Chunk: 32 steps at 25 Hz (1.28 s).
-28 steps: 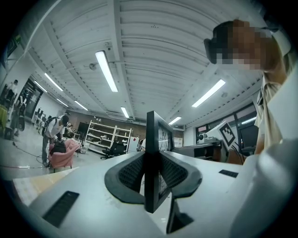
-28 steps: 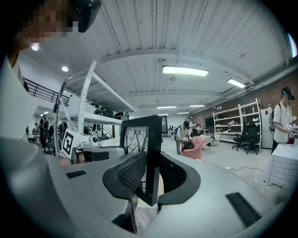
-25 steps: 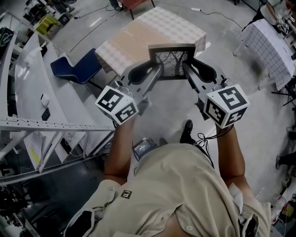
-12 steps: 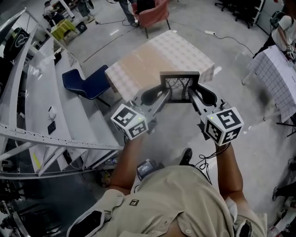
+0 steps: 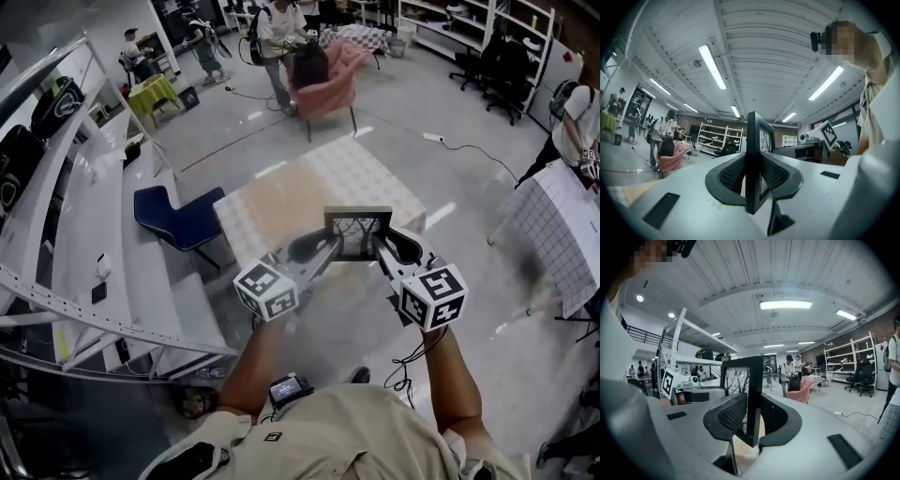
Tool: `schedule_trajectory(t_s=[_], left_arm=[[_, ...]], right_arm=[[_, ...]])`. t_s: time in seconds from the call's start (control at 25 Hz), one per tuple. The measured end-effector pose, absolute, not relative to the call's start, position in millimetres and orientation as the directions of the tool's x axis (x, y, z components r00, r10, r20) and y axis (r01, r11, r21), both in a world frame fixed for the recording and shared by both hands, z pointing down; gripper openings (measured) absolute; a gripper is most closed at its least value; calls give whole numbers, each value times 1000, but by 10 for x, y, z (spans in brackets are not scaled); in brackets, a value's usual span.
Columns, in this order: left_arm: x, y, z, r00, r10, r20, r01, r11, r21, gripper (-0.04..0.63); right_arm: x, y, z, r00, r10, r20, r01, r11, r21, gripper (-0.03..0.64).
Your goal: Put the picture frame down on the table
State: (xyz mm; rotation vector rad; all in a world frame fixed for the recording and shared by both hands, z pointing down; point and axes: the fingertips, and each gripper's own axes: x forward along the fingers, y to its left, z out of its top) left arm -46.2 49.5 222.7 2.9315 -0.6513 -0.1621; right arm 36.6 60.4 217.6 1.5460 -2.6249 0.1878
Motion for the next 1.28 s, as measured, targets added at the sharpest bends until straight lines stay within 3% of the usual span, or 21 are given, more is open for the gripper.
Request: schedule_trajectory(t_s=[0.72,1.28], left_arm=[[-96,283,2212,904,-422,-65,-405,-896,181,92],[-88,-757,2318,932,-355,-75,-337,-924,184,92]], right_arm=[[724,401,2157,-471,-870,144,-882,463,-83,84],[722,-563,2269,-395,-907,149,-919,385,-88,84]])
